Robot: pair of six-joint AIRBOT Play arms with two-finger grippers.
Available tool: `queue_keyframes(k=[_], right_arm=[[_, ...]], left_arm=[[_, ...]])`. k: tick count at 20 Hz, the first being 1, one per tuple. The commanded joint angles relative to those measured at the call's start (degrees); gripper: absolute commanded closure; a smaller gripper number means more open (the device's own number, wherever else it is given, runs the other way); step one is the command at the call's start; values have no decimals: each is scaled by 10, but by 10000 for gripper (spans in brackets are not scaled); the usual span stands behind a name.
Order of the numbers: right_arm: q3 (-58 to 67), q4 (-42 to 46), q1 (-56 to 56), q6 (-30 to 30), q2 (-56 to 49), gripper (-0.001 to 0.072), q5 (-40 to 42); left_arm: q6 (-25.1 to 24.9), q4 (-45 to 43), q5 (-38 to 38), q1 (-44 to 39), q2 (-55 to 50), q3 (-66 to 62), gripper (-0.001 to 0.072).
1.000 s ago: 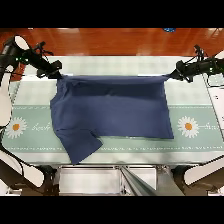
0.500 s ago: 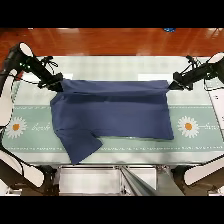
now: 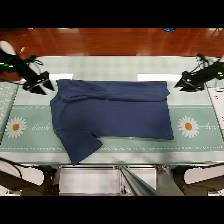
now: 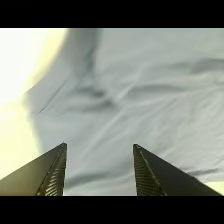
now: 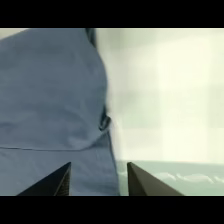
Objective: Fold the shirts.
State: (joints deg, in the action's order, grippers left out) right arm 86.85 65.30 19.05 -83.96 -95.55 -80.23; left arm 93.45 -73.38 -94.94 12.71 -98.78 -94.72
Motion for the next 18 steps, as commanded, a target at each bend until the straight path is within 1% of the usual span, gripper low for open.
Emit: queue_keyframes(k=[1,2,3,4,5,6,7,8,10,11,15,18], right_arm=[[-98,4,49,-19,118,300,63],[-155,-6,56,-11,158,300,90],[-220,-35,61,11,203,300,104],[-283,-75,59,45,247,300,108],[-350,-126,50,86,295,300,126],[-408,-165,40,110,340,300,146],[-448,-186,32,112,374,300,156],[-479,-195,25,112,403,300,154],[-513,-193,18,112,440,300,139],[-523,-193,18,112,452,300,132],[-528,-202,18,112,460,299,131],[-528,-219,18,112,460,299,131]], left_arm=[[8,-61,38,69,130,124,202],[8,-58,71,99,180,195,202],[8,-24,103,133,232,279,203],[-17,59,126,169,280,367,203],[-63,147,146,197,321,448,203],[-106,211,164,221,358,525,203],[-121,227,174,238,381,579,202],[-134,216,172,255,393,620,202],[-133,185,162,271,396,666,202],[-128,184,164,268,396,680,202],[-126,188,188,201,395,711,202],[-94,190,229,149,395,721,202]])
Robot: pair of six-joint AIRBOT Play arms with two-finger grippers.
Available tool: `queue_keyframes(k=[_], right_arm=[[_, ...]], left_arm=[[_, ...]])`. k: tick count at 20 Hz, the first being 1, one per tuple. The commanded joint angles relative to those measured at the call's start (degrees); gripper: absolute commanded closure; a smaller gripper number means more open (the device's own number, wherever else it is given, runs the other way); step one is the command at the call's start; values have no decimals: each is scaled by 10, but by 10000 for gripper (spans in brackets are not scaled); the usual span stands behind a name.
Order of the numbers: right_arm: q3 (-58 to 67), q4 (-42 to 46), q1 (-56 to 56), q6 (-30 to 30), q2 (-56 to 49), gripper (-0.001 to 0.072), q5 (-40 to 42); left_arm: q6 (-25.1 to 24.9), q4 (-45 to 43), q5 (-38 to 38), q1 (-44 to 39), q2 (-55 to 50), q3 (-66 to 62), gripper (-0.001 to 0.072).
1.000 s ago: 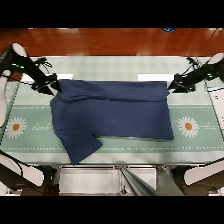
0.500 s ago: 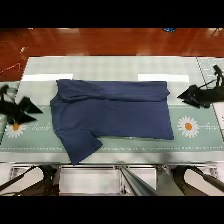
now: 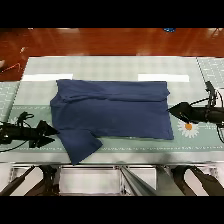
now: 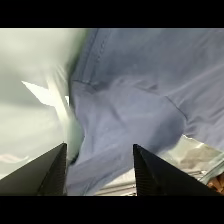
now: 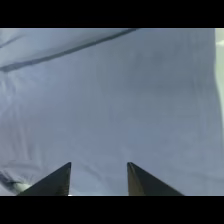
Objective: Fold the shirts.
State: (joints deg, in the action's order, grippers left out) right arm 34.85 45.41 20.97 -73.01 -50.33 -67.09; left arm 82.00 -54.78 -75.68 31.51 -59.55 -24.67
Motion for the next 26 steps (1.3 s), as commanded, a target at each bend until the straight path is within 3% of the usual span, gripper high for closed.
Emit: queue_keyframes(k=[1,4,5,6,7,8,10,13,17,22,26], right_arm=[[-8,-24,-1,3,8,299,0],[-8,-24,18,2,8,298,4],[-8,-24,46,3,8,299,4],[-8,-24,86,5,8,299,1],[-8,-16,128,13,8,298,-5],[-8,9,172,13,8,299,-18],[-13,87,217,-33,8,298,-27],[-57,166,219,-73,8,298,-75],[-139,166,211,-90,6,298,-76],[-135,152,151,-70,-51,298,-81],[-135,99,116,-54,-95,298,-3]], left_arm=[[29,4,53,-54,3,24,202],[50,4,97,-93,0,34,205],[53,4,104,-99,-7,34,246],[54,4,109,-99,-16,34,333],[56,4,112,-99,-26,34,550],[52,6,115,-99,-36,34,687],[20,14,110,-103,-41,34,691],[20,14,105,-105,-40,34,691],[20,14,98,-105,-40,34,691],[20,14,96,-106,-40,34,691],[20,14,96,-106,-40,34,691]])
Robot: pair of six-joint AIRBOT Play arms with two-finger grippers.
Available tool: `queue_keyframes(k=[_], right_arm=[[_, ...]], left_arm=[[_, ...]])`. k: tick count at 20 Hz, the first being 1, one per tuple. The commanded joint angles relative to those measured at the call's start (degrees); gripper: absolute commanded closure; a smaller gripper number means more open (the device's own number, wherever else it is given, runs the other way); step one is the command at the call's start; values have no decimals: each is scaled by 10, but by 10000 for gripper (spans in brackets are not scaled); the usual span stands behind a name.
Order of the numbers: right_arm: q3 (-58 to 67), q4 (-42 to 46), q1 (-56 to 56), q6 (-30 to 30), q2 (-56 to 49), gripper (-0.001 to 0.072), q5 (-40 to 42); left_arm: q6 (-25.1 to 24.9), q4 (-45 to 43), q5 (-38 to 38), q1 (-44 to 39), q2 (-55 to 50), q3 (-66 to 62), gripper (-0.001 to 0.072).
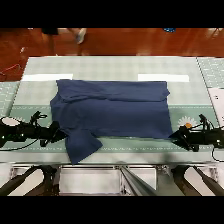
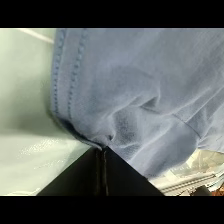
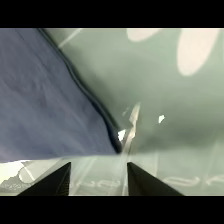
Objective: Fold the shirts.
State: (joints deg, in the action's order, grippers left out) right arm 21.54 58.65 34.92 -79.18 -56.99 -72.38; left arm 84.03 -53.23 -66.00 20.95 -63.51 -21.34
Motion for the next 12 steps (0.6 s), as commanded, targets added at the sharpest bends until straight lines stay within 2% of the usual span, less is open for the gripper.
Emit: queue_keyframes(k=[1,3,4,5,6,10,12], right_arm=[[-2,-65,-30,17,-40,305,71],[0,-126,-46,50,-61,331,94],[2,-143,-57,62,-68,431,101],[5,-160,-70,83,-73,576,103],[12,-174,-82,104,-73,683,97],[83,-164,-86,122,-71,684,18],[125,-159,-86,117,-58,684,7]], left_arm=[[-1,-1,0,0,0,1,691],[-9,-1,0,0,0,0,691],[-9,-1,0,0,0,0,690],[-9,-1,1,0,0,0,691],[-9,-1,0,0,0,-3,691],[-15,-1,-29,1,16,-76,691],[-16,4,-50,1,26,-139,691]])
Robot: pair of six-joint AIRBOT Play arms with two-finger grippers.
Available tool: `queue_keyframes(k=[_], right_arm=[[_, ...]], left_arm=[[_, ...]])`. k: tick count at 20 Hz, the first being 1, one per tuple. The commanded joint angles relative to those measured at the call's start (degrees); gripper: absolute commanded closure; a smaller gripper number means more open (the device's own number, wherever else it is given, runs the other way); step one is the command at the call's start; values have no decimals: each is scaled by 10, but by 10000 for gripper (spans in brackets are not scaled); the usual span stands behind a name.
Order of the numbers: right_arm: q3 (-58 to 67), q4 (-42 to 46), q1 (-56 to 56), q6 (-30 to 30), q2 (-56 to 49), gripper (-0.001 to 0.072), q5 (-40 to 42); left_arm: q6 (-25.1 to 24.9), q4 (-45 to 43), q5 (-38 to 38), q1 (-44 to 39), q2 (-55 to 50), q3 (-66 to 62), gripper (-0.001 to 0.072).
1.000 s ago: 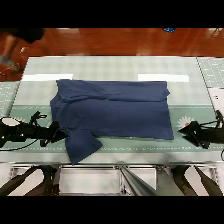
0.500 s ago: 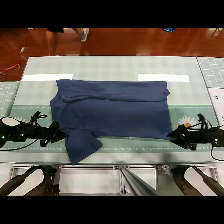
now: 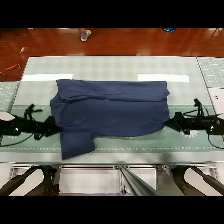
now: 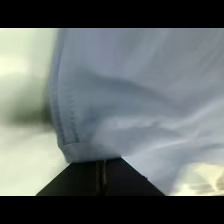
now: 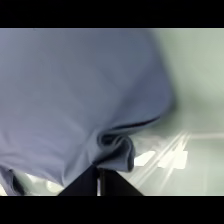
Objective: Fold the shirts.
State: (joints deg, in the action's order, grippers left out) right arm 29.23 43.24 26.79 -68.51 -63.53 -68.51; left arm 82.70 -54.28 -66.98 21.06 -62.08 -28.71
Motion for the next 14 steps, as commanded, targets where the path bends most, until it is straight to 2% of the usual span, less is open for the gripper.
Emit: queue_keyframes(k=[1,3,6,11,14], right_arm=[[69,-1,-5,6,10,684,-27],[96,-6,-9,-27,6,685,17],[146,-15,-43,-21,-36,685,24],[254,-27,-84,-34,-141,684,62],[310,-28,-84,-43,-191,684,62]], left_arm=[[-3,24,-40,0,14,-95,691],[-17,61,-11,-1,6,-144,691],[-24,110,13,-17,-47,-205,691],[-19,110,33,-77,-189,-338,691],[7,110,32,-87,-275,-440,691]])
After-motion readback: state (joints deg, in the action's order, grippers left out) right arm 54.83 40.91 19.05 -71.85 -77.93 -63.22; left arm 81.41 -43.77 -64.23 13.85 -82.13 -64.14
